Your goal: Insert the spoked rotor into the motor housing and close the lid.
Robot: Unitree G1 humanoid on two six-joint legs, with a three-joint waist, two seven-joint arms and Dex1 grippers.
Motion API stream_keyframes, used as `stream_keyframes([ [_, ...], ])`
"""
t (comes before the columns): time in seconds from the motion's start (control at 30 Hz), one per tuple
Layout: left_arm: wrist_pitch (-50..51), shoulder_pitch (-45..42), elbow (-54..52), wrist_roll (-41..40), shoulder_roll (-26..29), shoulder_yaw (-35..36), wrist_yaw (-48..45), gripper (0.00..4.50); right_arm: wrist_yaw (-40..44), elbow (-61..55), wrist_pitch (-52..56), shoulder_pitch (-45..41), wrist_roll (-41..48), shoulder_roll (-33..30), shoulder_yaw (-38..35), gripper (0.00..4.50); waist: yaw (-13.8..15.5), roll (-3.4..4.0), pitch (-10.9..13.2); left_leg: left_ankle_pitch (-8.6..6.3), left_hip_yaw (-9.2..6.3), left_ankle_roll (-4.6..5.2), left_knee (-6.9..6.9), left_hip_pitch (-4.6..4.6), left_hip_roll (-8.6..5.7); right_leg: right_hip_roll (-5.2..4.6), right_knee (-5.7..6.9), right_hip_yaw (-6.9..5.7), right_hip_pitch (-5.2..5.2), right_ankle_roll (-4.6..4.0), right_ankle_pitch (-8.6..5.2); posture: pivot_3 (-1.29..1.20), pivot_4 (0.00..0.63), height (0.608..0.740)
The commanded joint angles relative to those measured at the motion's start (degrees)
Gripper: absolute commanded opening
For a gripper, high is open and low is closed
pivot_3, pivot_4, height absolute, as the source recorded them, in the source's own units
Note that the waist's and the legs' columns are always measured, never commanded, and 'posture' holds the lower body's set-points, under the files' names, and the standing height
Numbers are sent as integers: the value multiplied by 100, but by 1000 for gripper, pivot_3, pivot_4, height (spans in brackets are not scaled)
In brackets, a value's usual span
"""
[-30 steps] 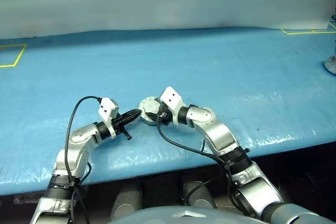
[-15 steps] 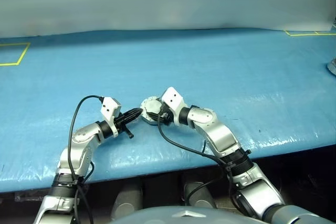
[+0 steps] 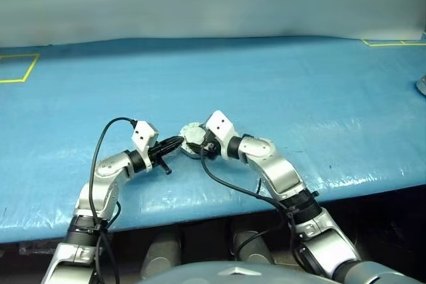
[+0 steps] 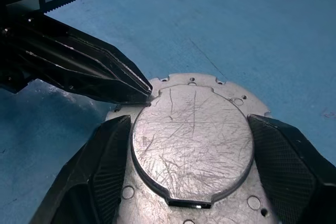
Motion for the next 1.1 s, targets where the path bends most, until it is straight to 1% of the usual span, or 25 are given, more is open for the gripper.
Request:
stream_keyframes([
  [0.03,8,13,114,130,4,-153,-35,0,108,-175,74,104,100,-56,-21,4462,8,0,0,0,0,0,0,0,0,0,0,0,0,0,0,0,150,740],
  [0.13,-8,23,131,144,1,-167,-44,0,-3,-496,145,171,213,-16,-205,4462,19,0,0,0,-1,0,0,-3,-1,-1,-1,0,-1,0,0,0,150,740],
  [0.23,-21,37,133,153,-12,-173,-35,0,-96,-868,519,242,597,119,-585,4462,20,0,0,0,-2,0,0,-10,-2,-1,-3,0,-5,1,0,0,150,740],
  [0.33,-48,60,147,152,-22,-167,-35,0,-86,-1361,1062,324,1310,293,-1100,4462,22,1,1,0,-6,0,0,-14,-2,-2,-3,-1,-8,2,1,0,150,740],
  [0.43,-90,87,171,145,-32,-154,-35,0,-274,-1608,1680,381,1938,405,-1742,4462,23,1,1,0,-10,0,0,-15,-3,-2,-4,-4,-8,2,1,0,150,740],
  [0.67,-154,120,163,139,-55,-145,-32,0,-939,-1133,3360,440,3293,691,-3309,4462,27,2,1,0,-9,0,-2,-17,-4,-4,-6,-4,-9,1,0,0,150,740],
  [0.73,-178,125,164,140,-52,-146,-36,0,-1035,-957,3745,467,3652,792,-3646,4462,26,3,2,0,-9,0,-3,-17,-3,-3,-5,-4,-10,-2,-1,0,150,740],
  [0.93,-238,122,191,156,-42,-154,-44,0,-1383,-493,4154,477,4108,1101,-4059,4462,14,6,3,0,-6,1,-4,-17,-3,-2,-5,-3,-11,-2,-1,0,150,740],
  [1.1,-271,124,203,173,-31,-152,-38,0,-1578,-199,4162,447,4292,1398,-4100,4462,13,7,4,0,-6,1,-4,-18,-3,-2,-5,-3,-11,-1,-1,0,150,740],
])
